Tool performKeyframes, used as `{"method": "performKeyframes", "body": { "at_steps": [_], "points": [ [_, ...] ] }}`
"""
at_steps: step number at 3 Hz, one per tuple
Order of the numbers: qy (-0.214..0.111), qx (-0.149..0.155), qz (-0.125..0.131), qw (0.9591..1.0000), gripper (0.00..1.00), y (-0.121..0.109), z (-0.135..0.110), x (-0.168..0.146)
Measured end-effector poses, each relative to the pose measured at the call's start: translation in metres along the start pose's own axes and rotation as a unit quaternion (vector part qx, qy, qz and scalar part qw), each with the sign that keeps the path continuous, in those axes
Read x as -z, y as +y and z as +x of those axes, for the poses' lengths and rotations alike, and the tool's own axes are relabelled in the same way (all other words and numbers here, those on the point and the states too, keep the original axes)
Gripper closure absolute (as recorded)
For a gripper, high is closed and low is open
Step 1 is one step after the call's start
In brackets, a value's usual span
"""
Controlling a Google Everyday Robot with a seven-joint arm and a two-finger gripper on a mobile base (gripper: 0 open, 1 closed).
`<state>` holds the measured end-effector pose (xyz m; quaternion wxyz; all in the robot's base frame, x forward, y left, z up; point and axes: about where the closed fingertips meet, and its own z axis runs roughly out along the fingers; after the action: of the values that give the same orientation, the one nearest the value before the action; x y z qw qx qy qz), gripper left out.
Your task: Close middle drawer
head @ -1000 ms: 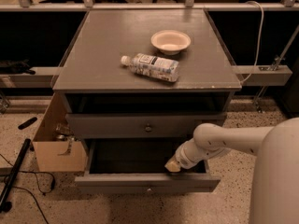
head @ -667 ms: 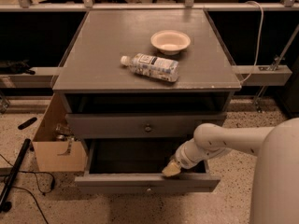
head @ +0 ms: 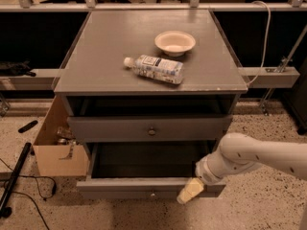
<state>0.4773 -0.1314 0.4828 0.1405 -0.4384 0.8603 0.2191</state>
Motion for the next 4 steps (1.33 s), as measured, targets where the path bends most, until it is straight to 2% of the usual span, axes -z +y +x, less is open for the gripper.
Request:
{"method": "performKeyframes", "body": {
  "at_steps": [1, 4],
  "points": [
    [0.003, -0.005, -0.005, 1.0000, 0.13, 0.0048, 0.0076, 0.0052],
    [0.004, 0.002, -0.008, 1.0000, 0.80, 0.0101, 0.0113, 0.0055]
  ]
}}
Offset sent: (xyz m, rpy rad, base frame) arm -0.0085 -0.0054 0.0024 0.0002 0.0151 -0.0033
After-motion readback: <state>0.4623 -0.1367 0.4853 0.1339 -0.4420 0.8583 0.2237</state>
